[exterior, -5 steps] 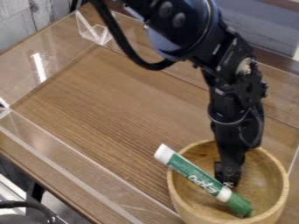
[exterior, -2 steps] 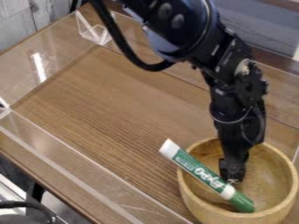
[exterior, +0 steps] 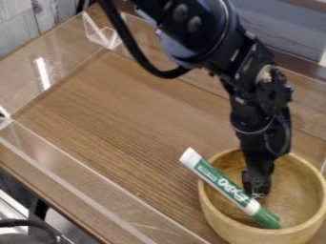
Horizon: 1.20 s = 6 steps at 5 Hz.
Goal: Put the blue object in the brown bowl
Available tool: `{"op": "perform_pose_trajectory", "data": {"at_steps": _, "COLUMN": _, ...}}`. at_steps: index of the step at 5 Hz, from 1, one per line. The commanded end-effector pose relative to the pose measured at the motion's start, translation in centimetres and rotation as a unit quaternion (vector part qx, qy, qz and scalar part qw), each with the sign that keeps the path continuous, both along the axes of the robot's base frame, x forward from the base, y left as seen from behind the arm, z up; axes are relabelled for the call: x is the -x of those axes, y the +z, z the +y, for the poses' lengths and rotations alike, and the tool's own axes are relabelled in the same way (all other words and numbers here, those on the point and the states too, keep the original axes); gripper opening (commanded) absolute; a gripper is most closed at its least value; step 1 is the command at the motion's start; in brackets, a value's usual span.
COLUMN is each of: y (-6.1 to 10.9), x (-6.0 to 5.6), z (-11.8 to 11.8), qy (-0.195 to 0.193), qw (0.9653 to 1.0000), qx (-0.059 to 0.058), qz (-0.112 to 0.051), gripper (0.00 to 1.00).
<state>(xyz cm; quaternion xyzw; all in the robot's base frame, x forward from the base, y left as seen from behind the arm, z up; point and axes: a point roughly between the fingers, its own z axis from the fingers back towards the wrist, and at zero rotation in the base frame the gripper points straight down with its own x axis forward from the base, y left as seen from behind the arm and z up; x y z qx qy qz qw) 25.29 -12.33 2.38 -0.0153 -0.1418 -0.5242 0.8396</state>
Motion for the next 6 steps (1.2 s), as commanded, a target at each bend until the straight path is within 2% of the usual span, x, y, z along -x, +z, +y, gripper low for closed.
{"op": "perform_pose_trajectory", "data": {"at_steps": 1, "y": -2.2, "x": 2.0, "z": 0.5, "qy": -0.006, "qw": 0.9985, "qx": -0.025, "qz": 0.048, "gripper": 1.00}}
{"op": "perform_pose_trajectory", "data": {"at_steps": 6, "y": -1.2, "x": 0.9, "z": 3.2, "qy": 0.043, "qw": 0.9964, "qx": -0.034, "qz": 0.064, "gripper": 1.00}}
